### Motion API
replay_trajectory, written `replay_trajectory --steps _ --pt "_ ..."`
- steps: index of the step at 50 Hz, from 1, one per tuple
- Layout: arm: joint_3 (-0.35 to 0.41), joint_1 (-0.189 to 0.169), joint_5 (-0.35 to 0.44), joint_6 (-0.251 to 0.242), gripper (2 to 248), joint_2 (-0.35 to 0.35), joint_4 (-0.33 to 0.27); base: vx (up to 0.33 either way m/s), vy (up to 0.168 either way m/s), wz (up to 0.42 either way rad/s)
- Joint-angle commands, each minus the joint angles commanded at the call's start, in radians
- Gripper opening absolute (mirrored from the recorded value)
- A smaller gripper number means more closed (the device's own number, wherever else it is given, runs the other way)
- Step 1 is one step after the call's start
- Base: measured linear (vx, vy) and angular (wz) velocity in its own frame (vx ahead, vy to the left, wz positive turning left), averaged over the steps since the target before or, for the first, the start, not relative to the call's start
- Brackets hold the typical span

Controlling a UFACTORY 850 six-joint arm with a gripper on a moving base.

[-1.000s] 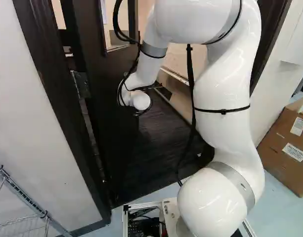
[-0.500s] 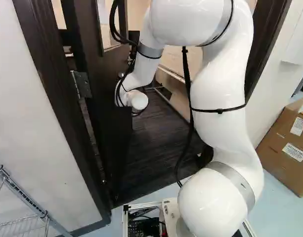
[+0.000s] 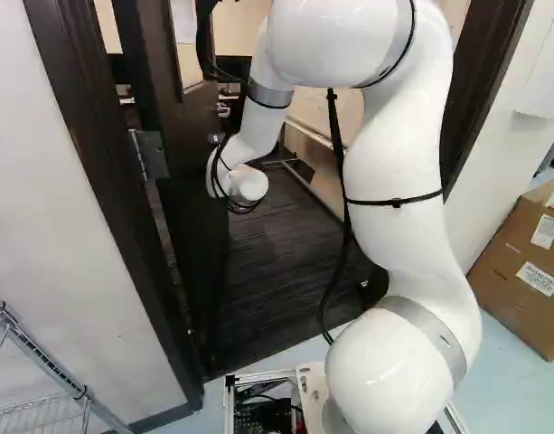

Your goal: Open the door and move inside

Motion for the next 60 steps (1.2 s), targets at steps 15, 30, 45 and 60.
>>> replay_trajectory --steps 15,30,45,60 --pt "-0.017 0.007 0.013 0.000 247 -0.013 -0.070 0.000 0.000 0.000" --pt "-0.034 0.014 0.026 0.000 247 -0.026 -0.140 0.000 0.000 0.000" --pt "-0.051 0.021 0.039 0.000 247 -0.040 -0.210 0.000 0.000 0.000" --pt "-0.070 0.027 0.045 0.000 247 -0.054 -0.237 0.000 0.000 0.000"
